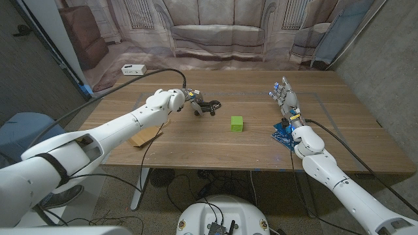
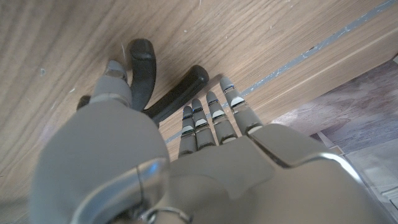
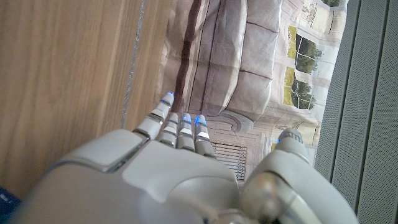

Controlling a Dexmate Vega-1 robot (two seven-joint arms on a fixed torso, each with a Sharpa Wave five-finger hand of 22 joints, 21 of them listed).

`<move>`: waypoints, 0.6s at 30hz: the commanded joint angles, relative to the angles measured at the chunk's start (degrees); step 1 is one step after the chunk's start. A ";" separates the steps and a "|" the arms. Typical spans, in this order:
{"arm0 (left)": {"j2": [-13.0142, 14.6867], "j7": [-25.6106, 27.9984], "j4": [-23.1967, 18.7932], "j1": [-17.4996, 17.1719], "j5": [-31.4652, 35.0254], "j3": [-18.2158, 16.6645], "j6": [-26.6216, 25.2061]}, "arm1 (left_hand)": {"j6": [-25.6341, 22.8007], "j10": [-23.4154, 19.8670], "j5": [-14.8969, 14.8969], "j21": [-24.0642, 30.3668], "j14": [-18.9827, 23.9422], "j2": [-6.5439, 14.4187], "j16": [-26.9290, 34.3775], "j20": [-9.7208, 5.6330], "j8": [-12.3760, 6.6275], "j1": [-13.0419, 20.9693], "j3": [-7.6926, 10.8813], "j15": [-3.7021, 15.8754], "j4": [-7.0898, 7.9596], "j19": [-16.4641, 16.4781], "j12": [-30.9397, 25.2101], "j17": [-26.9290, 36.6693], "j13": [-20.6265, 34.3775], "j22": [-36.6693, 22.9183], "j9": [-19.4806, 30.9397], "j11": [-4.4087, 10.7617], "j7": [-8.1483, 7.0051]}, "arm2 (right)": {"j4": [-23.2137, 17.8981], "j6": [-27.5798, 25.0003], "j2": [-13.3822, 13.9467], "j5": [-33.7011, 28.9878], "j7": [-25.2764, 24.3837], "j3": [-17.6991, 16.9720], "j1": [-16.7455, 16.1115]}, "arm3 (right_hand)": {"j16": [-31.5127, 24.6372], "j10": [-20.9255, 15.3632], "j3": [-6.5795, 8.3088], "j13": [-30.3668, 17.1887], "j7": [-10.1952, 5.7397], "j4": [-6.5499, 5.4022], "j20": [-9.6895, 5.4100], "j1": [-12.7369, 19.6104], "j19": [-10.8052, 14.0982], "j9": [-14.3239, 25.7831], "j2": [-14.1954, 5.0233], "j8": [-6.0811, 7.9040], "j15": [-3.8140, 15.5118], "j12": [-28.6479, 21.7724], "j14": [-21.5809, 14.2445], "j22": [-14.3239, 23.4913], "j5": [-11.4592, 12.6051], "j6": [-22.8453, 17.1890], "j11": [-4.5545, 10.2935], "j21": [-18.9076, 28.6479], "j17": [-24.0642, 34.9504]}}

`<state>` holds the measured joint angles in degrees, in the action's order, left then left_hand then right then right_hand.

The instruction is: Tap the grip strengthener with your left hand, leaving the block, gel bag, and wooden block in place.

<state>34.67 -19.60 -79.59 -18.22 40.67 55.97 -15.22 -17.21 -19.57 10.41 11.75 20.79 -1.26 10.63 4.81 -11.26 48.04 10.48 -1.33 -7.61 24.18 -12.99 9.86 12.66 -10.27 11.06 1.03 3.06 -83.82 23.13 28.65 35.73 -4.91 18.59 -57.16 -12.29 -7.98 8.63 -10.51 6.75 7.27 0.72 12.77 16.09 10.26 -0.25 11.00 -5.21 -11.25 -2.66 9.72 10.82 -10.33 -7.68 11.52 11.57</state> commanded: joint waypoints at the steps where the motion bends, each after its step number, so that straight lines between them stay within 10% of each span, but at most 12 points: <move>1: -0.85 0.00 2.49 0.59 -1.64 1.20 0.98 | -0.58 -0.40 0.18 0.43 0.60 0.30 0.37 0.06 -0.41 0.91 0.15 0.20 -0.32 0.43 -0.33 0.17 0.11 -0.08 0.09 -0.19 0.32 | 0.30 0.17 -0.22 0.08 0.02 -0.10 0.26 | 0.08 -0.50 -0.06 -0.17 -0.19 0.07 0.07 0.78 0.39 0.32 -0.08 0.04 -0.29 0.04 -0.28 0.14 0.07 -0.54 -0.08 -0.11 0.26; 18: -2.16 -0.93 5.62 1.23 -5.46 1.98 1.65 | -3.71 -4.35 0.46 2.45 5.96 3.61 1.18 0.05 -1.01 9.42 3.26 1.10 -2.15 8.77 -1.39 0.12 0.22 0.03 0.22 -1.17 1.64 | 1.74 0.26 -1.04 1.42 1.28 -0.09 1.44 | 0.05 -0.57 -0.11 -0.19 -0.18 0.04 0.07 0.76 0.59 0.33 -0.12 0.06 -0.40 0.03 -0.49 0.14 0.06 -0.60 -0.21 -0.09 0.29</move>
<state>33.25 -19.67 -76.06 -17.38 37.44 57.17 -13.84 -20.19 -23.24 10.54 13.76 25.85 1.79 11.47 4.88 -11.75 55.65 13.07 -0.19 -9.72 32.00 -13.87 9.87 12.65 -9.95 11.06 0.01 4.61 -83.01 23.12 28.07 36.52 -4.42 18.49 -56.42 -12.29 -8.19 8.63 -10.51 6.75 7.27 0.72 13.07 16.09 10.26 -0.55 11.00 -5.42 -11.25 -2.87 9.72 10.81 -10.33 -7.90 11.52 11.57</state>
